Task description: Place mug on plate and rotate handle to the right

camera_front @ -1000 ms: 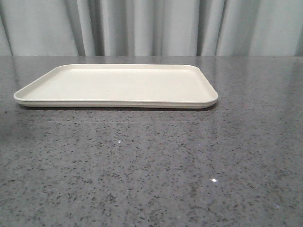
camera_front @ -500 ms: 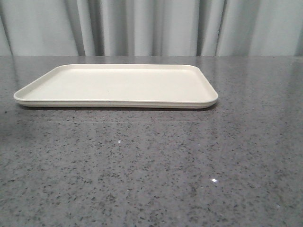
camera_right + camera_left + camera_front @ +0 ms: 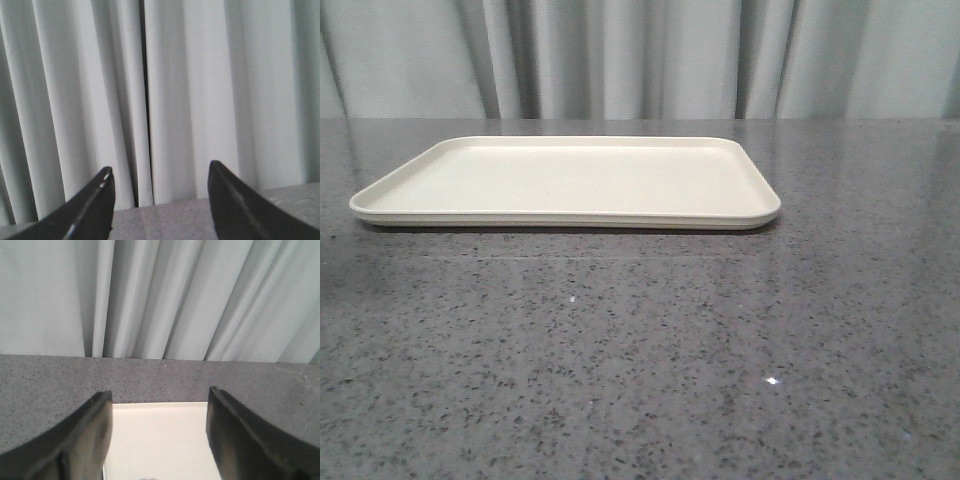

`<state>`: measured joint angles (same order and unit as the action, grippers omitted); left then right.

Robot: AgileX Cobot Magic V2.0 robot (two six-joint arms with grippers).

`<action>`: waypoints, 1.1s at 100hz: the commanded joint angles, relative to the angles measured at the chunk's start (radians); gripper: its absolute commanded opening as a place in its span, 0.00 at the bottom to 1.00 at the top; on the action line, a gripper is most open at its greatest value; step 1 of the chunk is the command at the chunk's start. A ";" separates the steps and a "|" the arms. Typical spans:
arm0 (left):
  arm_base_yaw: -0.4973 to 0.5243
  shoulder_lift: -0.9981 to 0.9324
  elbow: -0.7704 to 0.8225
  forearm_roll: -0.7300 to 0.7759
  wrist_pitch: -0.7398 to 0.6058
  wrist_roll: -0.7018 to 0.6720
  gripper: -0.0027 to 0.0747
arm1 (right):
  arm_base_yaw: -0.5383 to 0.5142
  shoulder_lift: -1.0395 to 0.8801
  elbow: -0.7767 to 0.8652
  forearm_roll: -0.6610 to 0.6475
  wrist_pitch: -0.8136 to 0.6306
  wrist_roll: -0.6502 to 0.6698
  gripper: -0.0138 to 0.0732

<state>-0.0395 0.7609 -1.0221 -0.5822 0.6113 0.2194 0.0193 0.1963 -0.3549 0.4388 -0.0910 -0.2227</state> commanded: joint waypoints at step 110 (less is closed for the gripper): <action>0.292 0.262 -0.408 0.225 0.497 -0.017 0.48 | -0.005 0.302 -0.416 -0.048 0.138 -0.157 0.65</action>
<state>0.2501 0.9710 -1.3748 -0.3413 1.0646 0.2102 0.0193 0.4774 -0.7349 0.3961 0.1245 -0.3677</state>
